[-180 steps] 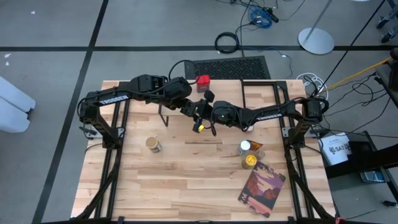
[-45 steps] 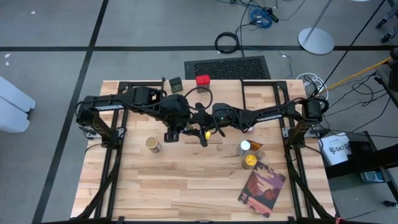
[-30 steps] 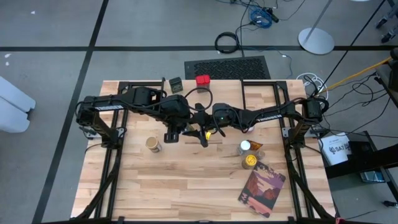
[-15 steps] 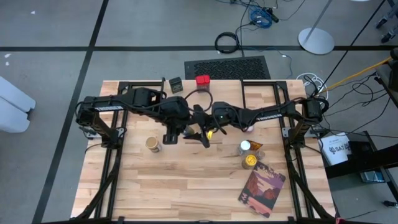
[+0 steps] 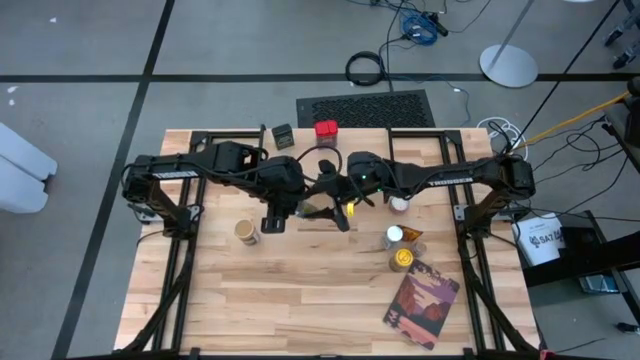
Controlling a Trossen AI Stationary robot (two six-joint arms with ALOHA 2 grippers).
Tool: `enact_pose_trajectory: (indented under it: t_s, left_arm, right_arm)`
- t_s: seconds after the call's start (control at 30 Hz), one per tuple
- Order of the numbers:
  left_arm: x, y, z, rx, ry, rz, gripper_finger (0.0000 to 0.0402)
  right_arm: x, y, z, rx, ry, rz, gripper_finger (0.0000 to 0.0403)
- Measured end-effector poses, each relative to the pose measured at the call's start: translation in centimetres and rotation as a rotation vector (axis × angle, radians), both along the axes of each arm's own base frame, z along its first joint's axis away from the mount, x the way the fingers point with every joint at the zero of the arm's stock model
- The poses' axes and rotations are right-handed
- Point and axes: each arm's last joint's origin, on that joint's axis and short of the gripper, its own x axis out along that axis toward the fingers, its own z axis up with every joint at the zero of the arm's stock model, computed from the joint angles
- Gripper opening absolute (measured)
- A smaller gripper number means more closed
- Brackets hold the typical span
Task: Shelf spices
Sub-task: Put the dark yellow spice bottle on the table
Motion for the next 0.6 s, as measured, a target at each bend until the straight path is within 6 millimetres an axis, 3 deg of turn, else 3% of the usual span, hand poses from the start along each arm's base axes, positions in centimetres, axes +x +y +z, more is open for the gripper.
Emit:
enact_pose_trajectory:
  t_s: [0.3, 0.6]
  left_arm:
    - [-0.2, 0.0, -0.1, -0.019, 0.023, 0.030, 0.0221]
    - [-0.5, -0.1, -1.5, -0.035, 0.112, 0.060, 0.0221]
  right_arm:
    - [-0.4, -0.2, -0.2, -0.035, 0.037, -0.024, 0.0254]
    - [-4.8, -0.5, 3.9, -0.110, 0.058, -0.101, 0.0254]
